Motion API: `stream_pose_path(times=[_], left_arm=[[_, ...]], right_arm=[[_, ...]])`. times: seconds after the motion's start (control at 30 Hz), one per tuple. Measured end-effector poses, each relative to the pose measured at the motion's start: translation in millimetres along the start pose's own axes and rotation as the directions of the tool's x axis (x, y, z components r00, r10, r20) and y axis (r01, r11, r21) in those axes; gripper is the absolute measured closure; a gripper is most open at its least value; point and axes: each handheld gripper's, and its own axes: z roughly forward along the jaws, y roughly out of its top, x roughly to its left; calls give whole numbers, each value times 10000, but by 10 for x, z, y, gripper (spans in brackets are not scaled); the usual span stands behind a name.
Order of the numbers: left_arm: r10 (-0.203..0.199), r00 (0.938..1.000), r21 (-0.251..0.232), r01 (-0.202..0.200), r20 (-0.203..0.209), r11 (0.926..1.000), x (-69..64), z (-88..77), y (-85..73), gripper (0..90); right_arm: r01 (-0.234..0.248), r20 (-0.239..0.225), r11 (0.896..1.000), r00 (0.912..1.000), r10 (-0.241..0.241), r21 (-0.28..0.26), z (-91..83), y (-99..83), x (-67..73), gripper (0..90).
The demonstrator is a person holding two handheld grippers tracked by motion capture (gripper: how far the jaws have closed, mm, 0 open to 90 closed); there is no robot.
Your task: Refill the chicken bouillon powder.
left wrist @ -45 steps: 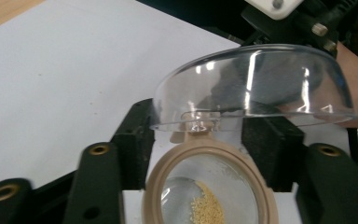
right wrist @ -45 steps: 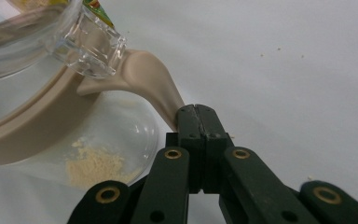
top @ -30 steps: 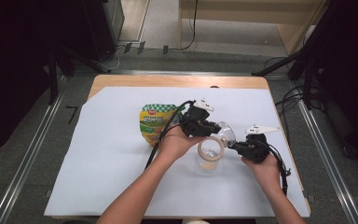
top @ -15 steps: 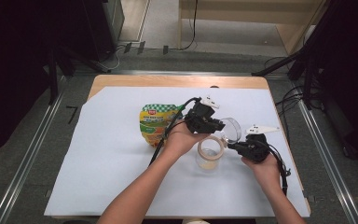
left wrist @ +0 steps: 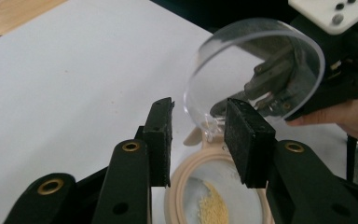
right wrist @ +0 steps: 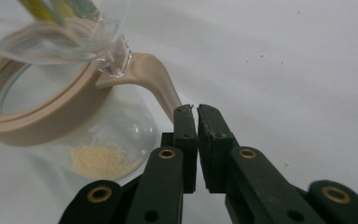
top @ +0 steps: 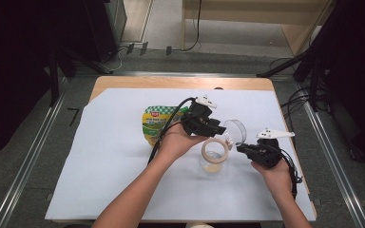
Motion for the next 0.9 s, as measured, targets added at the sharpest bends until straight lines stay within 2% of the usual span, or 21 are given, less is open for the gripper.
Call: stream_pose_path(times=[0.03, 0.17, 0.2, 0.23, 0.33, 0.37, 0.6, 0.73, 0.9], left_arm=[[34, 9998, 12, -34, 173, 10000, -22, -40, -18, 598], [114, 9994, 4, -114, 313, 9999, -48, -119, -75, 579], [-18, 9984, 142, 10, 566, 9999, -45, -169, -122, 567], [-65, 9979, 188, 53, 639, 9998, -45, -194, -148, 557], [-39, 9988, 163, 31, 486, 9999, -58, -248, -205, 503], [-80, 9986, 153, 73, 519, 9999, -60, -302, -257, 497], [-41, 9980, 189, 29, 632, 9998, -62, -439, -388, 460], [-30, 9985, 273, 15, 552, 9996, -50, -512, -418, 451], [-23, 9984, 165, 14, 571, 9999, -63, -603, -506, 420]], right_arm=[[-31, 47, 10000, 10000, 31, 47, -42, -14, 24, 814], [-144, -109, 9999, 9998, 145, 23, -105, -32, 75, 779], [-99, -216, 9999, 9997, 98, -61, -133, -43, 123, 752], [-117, -270, 9999, 9996, 115, -76, -142, -53, 153, 739], [-107, -333, 9999, 9994, 107, -9, -150, -80, 203, 709], [-111, -404, 9999, 9991, 114, 80, -143, -109, 256, 661], [12, -566, 9999, 9984, -5, 117, -171, -174, 398, 636], [116, -862, 9998, 9962, -101, 169, -176, -200, 486, 596], [669, -1330, 9973, 9891, -625, 291, -141, -212, 622, 588]])
